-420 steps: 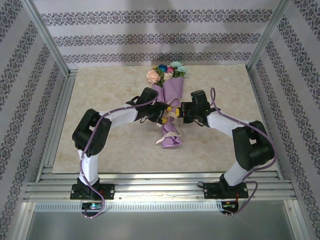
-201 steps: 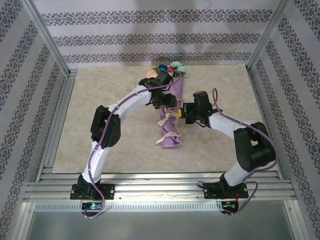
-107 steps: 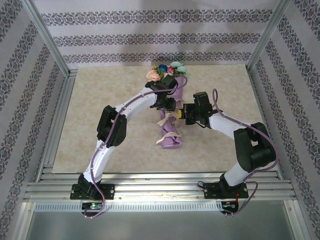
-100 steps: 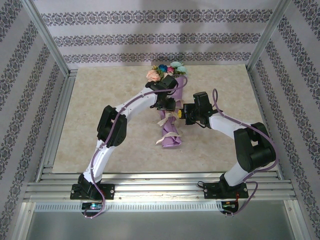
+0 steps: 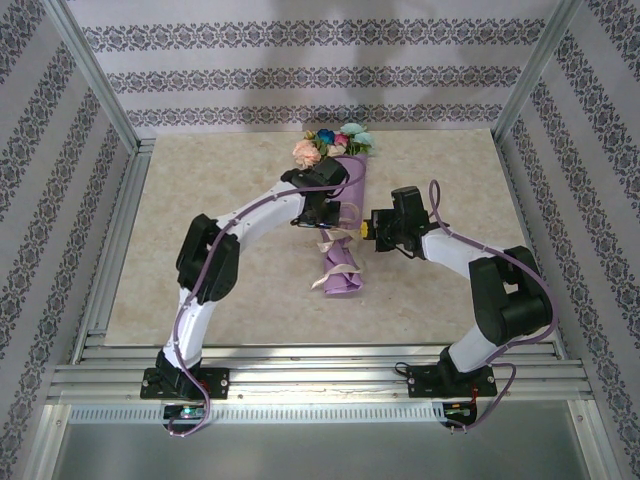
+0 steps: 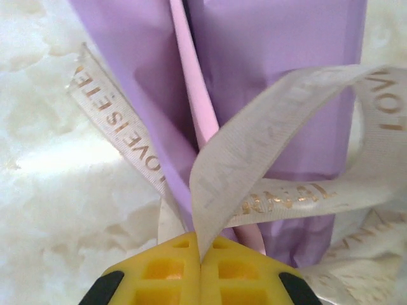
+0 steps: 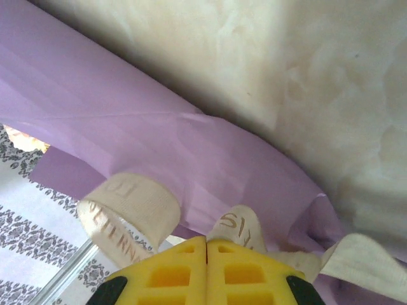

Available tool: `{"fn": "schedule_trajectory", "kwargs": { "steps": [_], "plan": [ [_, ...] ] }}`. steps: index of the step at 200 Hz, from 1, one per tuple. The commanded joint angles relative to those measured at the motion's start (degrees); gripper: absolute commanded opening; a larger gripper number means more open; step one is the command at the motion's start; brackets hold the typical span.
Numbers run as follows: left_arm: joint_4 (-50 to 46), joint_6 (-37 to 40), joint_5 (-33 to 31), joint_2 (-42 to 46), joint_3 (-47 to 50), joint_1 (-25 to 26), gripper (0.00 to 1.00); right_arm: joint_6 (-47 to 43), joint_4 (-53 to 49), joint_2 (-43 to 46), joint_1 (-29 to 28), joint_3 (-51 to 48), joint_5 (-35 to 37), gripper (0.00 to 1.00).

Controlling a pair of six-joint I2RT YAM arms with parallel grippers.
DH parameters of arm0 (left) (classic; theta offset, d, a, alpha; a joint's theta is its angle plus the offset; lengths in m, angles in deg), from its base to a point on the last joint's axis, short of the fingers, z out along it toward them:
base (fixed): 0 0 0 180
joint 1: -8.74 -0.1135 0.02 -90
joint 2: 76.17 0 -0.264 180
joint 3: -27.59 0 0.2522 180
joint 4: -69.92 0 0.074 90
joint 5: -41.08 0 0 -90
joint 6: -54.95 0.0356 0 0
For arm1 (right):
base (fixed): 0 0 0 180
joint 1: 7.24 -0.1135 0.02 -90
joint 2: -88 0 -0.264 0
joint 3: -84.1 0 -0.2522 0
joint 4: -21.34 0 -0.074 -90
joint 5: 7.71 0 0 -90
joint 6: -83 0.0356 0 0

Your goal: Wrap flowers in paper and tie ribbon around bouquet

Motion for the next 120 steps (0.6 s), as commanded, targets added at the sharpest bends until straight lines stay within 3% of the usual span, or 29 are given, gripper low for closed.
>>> {"fn": "schedule_trajectory", "kwargs": {
  "steps": [1, 67, 120],
  "plan": [
    [1.9, -4.5, -1.2, 3.6, 2.4, 0.1, 0.00, -1.0, 1.8, 1.9, 0.5, -1.9, 1.9, 0.00],
    [3.9, -10.6, 3.0, 6.5, 9.7, -2.3, 0.00, -1.3, 8.3, 3.2, 2.8, -6.5, 4.4, 0.00],
    [12.3, -19.3, 9.7, 9.9, 20.3, -6.2, 0.00, -2.8, 11.5, 2.9, 6.0, -9.8, 5.1, 0.00]
  ]
}}
